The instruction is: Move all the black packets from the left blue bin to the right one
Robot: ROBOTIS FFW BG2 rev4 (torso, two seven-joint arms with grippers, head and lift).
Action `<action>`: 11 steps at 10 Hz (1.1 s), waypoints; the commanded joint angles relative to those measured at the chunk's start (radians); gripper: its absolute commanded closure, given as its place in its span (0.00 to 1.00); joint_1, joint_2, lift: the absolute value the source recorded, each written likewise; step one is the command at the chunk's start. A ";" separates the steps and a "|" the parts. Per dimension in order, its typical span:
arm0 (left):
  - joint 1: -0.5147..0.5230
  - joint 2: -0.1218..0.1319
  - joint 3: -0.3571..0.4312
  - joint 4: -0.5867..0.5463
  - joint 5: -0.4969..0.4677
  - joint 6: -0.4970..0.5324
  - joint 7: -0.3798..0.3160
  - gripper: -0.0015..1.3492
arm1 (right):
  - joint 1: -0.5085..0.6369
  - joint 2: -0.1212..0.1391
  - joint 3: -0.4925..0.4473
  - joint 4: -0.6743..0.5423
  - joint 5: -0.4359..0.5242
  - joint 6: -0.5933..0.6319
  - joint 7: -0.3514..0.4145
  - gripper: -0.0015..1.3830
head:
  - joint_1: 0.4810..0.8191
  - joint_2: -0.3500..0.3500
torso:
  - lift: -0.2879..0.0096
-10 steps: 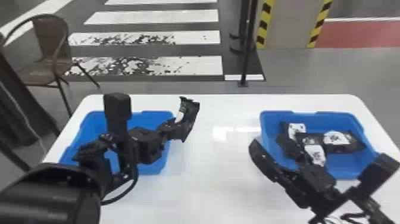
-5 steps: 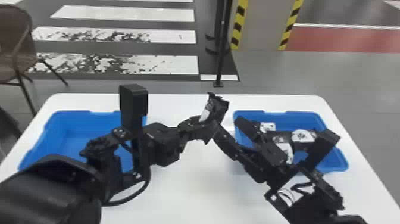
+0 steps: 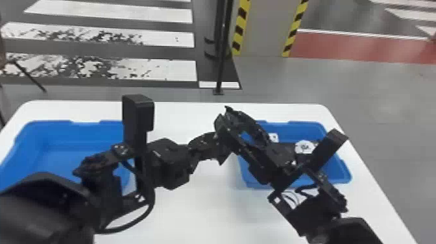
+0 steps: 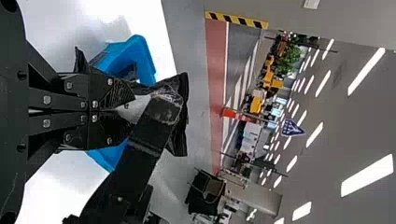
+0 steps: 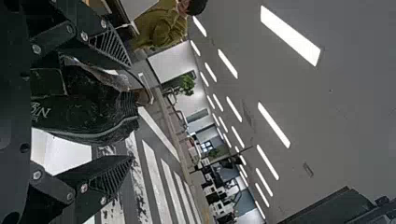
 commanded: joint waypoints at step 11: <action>0.242 -0.064 0.313 -0.054 -0.029 -0.189 -0.002 0.10 | -0.130 -0.018 -0.190 0.209 0.127 -0.029 -0.008 0.92 | 0.63 0.33 | 0.50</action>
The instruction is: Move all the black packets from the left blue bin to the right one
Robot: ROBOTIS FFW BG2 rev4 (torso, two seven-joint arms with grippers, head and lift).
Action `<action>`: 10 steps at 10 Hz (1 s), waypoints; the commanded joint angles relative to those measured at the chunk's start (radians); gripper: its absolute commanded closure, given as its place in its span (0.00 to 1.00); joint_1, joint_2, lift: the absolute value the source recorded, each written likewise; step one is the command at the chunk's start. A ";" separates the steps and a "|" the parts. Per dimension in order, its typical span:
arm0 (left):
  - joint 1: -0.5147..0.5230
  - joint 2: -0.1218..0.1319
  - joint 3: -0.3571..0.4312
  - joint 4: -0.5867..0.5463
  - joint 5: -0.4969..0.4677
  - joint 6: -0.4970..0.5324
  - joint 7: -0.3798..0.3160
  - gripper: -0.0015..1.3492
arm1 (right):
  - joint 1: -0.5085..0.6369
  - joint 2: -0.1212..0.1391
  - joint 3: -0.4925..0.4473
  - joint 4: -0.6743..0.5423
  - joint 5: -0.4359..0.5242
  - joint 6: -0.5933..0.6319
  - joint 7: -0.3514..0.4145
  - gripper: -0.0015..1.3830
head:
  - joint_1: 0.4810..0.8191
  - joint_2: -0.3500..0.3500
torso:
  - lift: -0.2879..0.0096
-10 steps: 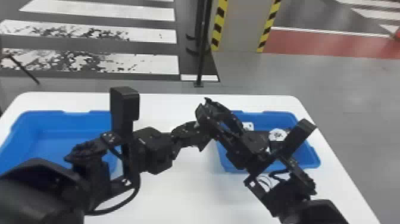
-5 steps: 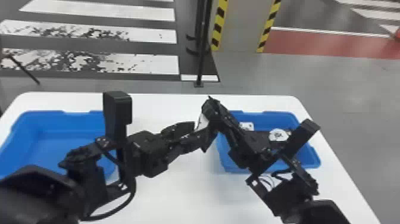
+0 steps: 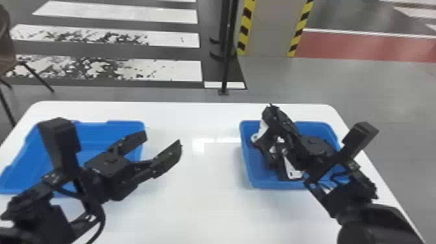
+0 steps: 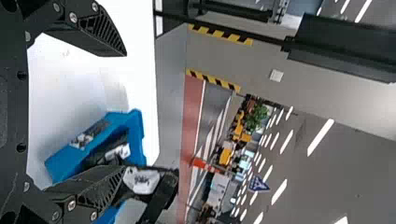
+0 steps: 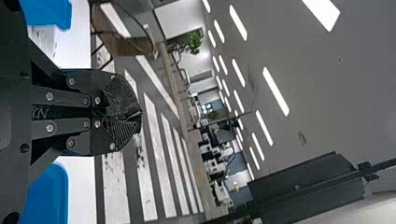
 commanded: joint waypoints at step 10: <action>0.322 -0.050 0.322 -0.185 0.016 -0.247 -0.042 0.11 | 0.263 0.037 -0.198 -0.218 0.259 -0.104 -0.067 0.09 | 0.63 0.33 | 0.50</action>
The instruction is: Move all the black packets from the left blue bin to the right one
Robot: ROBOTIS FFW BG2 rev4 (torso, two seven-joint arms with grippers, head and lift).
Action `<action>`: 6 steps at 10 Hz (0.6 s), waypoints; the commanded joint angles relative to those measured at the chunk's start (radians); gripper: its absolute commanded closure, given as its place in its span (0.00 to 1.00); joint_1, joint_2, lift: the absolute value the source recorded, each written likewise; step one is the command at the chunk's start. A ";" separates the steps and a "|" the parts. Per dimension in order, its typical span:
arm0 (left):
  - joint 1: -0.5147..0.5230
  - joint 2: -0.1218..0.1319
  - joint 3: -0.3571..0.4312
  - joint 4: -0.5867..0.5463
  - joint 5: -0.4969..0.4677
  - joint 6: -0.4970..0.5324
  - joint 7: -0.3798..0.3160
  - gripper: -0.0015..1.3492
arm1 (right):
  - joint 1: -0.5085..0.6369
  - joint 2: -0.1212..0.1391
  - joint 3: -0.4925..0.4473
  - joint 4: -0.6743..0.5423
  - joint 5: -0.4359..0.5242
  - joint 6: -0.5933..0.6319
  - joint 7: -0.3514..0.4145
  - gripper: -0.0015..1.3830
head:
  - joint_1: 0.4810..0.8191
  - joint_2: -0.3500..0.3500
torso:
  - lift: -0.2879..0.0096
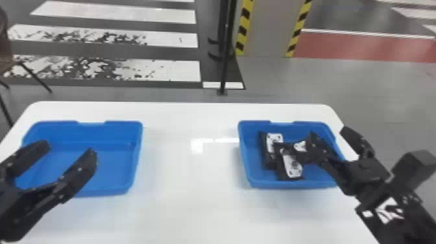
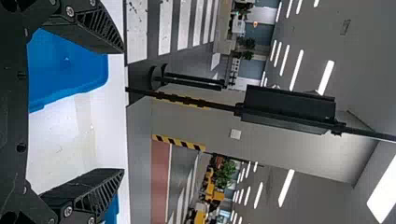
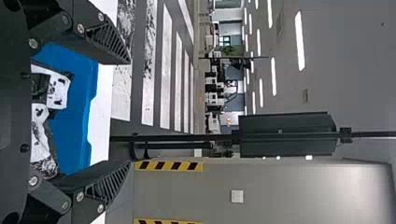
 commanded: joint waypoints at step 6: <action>0.112 -0.048 -0.001 -0.014 -0.056 -0.109 0.011 0.11 | 0.434 0.096 0.007 -0.364 0.028 -0.119 -0.052 0.09 | 0.63 0.40 | 0.50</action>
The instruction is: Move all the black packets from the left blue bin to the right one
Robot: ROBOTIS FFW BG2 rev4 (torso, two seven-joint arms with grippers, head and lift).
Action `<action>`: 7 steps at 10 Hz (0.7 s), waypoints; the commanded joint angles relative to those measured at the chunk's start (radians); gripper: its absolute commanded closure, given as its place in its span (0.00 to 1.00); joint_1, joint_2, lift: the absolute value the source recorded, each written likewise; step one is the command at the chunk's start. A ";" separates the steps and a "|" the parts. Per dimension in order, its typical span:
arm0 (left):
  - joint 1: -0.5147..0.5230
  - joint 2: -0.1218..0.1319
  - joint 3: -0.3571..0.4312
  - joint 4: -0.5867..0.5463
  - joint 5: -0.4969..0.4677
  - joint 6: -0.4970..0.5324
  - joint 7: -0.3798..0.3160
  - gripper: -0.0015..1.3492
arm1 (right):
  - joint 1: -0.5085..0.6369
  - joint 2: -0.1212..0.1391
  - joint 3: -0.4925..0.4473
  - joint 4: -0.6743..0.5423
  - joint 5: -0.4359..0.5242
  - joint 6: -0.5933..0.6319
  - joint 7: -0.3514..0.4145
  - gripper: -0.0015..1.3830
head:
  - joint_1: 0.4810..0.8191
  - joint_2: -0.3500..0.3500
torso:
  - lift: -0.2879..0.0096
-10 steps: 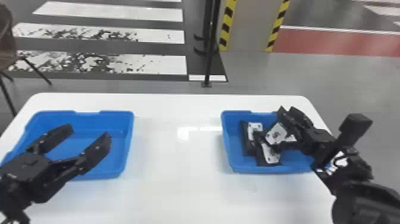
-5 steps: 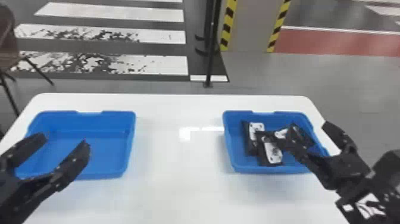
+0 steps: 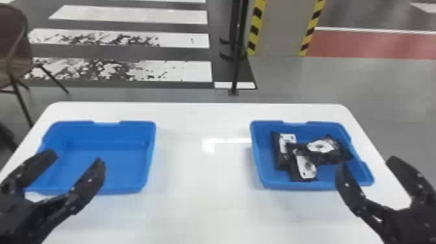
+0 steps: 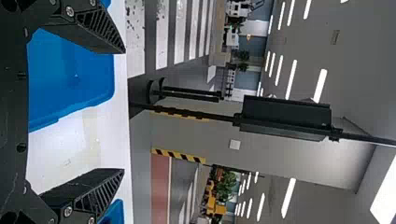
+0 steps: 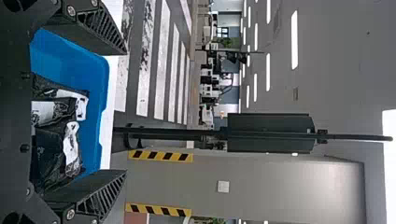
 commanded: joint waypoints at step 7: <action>0.038 -0.012 -0.022 -0.021 -0.057 -0.009 0.041 0.11 | 0.019 0.001 0.044 -0.024 0.008 -0.022 0.000 0.09 | 0.63 0.45 | 0.50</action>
